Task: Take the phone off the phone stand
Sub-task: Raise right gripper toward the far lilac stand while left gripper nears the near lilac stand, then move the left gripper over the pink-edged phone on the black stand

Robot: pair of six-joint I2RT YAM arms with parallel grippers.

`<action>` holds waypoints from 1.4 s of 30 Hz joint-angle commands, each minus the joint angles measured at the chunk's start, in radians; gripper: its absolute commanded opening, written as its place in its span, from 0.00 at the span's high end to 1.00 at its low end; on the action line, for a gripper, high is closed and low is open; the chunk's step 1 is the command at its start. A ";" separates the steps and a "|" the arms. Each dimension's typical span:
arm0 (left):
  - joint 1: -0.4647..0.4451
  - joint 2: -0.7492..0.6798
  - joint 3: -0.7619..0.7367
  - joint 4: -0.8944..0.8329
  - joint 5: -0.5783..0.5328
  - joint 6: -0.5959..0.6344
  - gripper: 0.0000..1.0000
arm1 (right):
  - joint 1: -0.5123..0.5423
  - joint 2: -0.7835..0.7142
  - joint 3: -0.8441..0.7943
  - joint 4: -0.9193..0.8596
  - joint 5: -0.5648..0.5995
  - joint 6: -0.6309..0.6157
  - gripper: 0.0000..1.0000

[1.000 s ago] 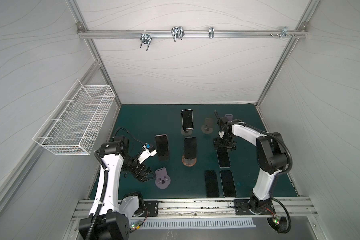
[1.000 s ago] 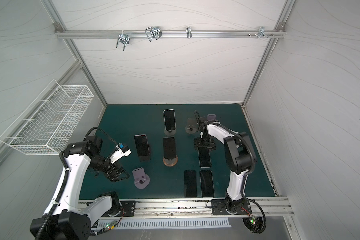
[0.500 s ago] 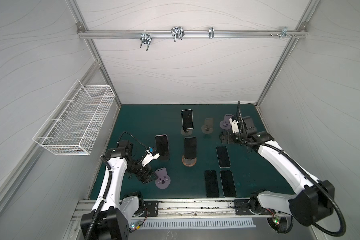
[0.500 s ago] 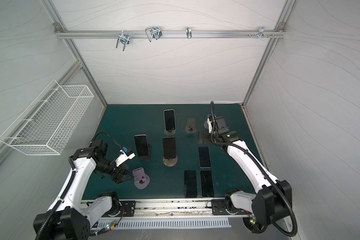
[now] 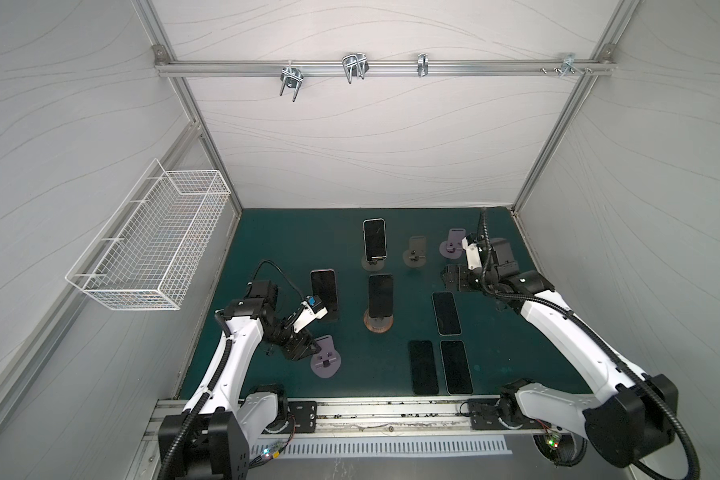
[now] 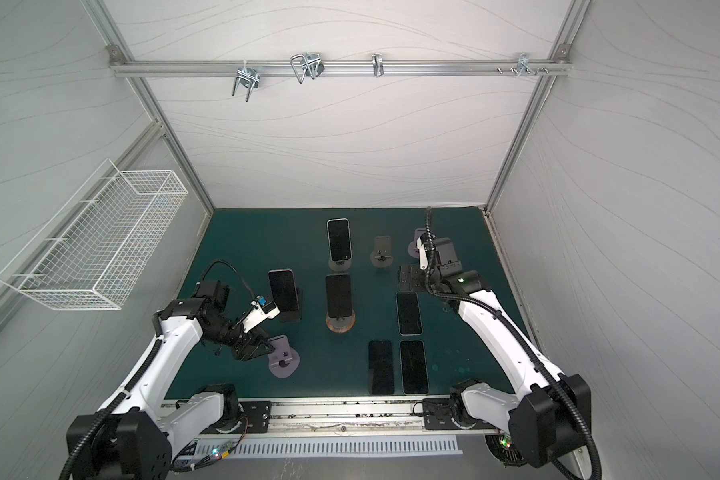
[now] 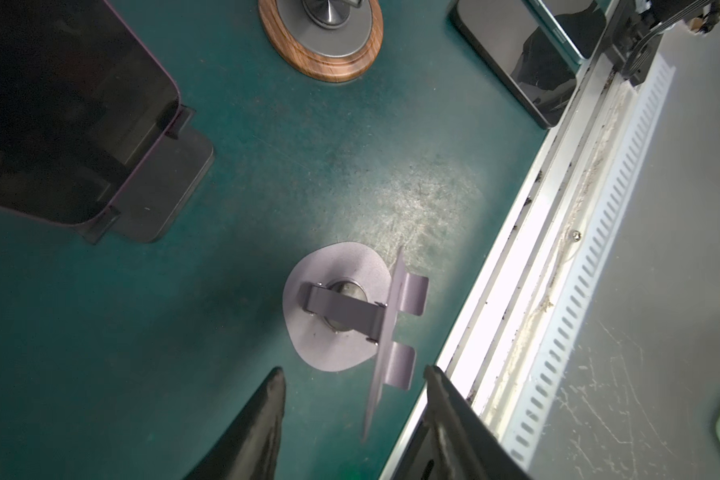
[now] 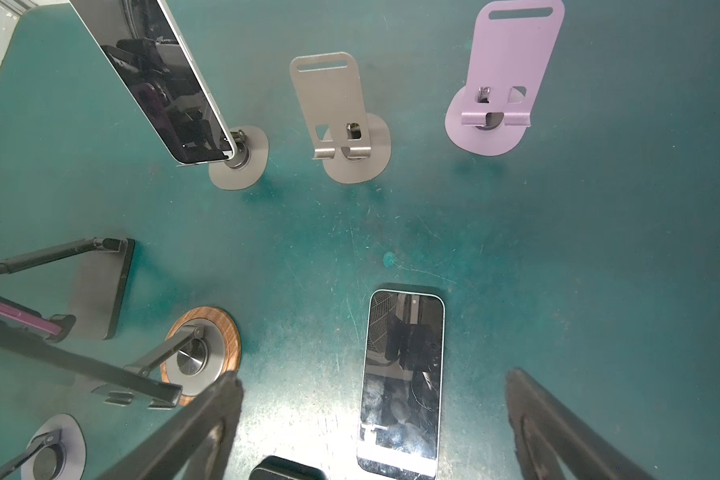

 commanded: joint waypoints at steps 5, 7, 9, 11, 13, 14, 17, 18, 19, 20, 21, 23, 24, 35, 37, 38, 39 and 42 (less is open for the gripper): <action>-0.026 0.065 0.010 -0.012 -0.008 0.061 0.70 | -0.008 -0.034 -0.015 0.010 0.020 -0.020 0.01; -0.026 0.085 0.027 -0.037 0.013 0.093 0.82 | -0.008 -0.035 -0.021 0.009 0.026 -0.021 0.01; -0.025 0.101 0.041 -0.036 0.021 0.081 1.00 | -0.008 -0.034 -0.023 0.009 0.029 -0.021 0.01; -0.026 0.113 0.053 -0.048 0.032 0.083 1.00 | -0.009 -0.031 -0.022 0.010 0.027 -0.021 0.01; -0.026 0.123 0.071 -0.074 0.038 0.084 1.00 | -0.008 -0.026 -0.020 0.013 0.026 -0.020 0.01; -0.026 0.127 0.091 -0.092 0.041 0.079 1.00 | -0.008 -0.023 -0.017 0.013 0.028 -0.020 0.01; -0.026 0.144 0.194 -0.197 0.043 0.030 1.00 | -0.008 -0.023 -0.016 0.009 0.070 -0.008 0.01; -0.026 0.148 0.235 -0.249 0.051 0.034 1.00 | -0.009 -0.029 -0.019 0.010 0.083 -0.007 0.01; -0.026 0.151 0.271 -0.297 0.060 0.037 1.00 | -0.009 -0.034 -0.022 0.016 0.091 -0.004 0.01; -0.026 0.155 0.315 -0.350 0.072 0.042 1.00 | -0.009 -0.040 -0.026 0.022 0.098 -0.006 0.01; -0.026 0.158 0.360 -0.404 0.088 0.053 1.00 | -0.010 -0.046 -0.030 0.028 0.106 -0.008 0.01; -0.026 0.162 0.441 -0.501 0.117 0.061 1.00 | -0.010 -0.052 -0.030 0.032 0.124 -0.010 0.01; -0.026 0.163 0.481 -0.539 0.131 0.098 1.00 | -0.010 -0.054 -0.031 0.032 0.133 -0.011 0.01; -0.029 0.228 0.988 -0.528 0.240 -0.193 1.00 | -0.016 -0.094 -0.053 0.076 0.232 -0.018 0.01; -0.030 0.271 1.060 -0.464 0.282 -0.298 1.00 | -0.019 -0.090 -0.052 0.075 0.241 -0.019 0.01; -0.032 0.295 1.090 -0.437 0.301 -0.345 1.00 | -0.021 -0.089 -0.052 0.072 0.246 -0.019 0.01; -0.032 0.315 1.108 -0.406 0.313 -0.387 1.00 | -0.021 -0.090 -0.052 0.070 0.249 -0.018 0.01; -0.032 0.383 1.166 -0.284 0.283 -0.508 1.00 | -0.024 -0.095 -0.053 0.069 0.258 -0.017 0.01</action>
